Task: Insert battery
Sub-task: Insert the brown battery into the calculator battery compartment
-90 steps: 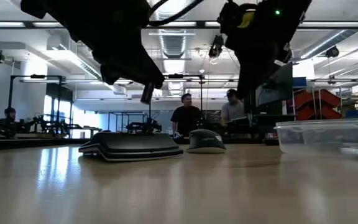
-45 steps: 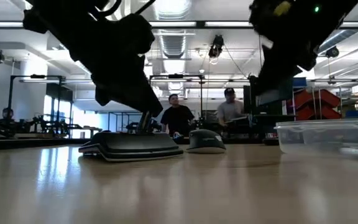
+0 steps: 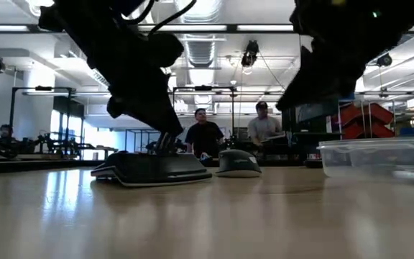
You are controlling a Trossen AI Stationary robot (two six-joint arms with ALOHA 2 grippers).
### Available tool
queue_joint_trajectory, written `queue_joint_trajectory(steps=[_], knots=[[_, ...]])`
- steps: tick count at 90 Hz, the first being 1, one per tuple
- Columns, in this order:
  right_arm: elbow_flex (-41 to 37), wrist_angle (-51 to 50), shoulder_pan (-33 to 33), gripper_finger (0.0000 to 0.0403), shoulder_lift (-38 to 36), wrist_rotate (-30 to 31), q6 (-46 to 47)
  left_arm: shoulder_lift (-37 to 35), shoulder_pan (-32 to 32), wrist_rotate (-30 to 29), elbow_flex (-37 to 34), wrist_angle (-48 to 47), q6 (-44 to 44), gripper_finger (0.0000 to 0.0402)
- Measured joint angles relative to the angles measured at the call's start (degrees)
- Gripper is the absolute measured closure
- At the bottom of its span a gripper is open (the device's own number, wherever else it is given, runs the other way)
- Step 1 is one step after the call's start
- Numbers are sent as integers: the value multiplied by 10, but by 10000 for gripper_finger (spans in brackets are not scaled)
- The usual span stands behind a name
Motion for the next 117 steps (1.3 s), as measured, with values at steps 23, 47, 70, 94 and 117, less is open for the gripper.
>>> queue_joint_trajectory(steps=[23,47,70,94,117], knots=[[2,46,0,401,46,-3,1,24,3,40,0,6,-11,370],[2,105,0,400,65,-6,-31,37,4,43,2,10,-12,360],[2,119,0,400,65,-6,-39,38,4,42,1,-10,-4,333],[2,120,0,400,65,-6,-44,36,4,45,1,-18,21,341],[2,120,-1,400,65,-5,-64,35,4,54,0,-18,52,324]])
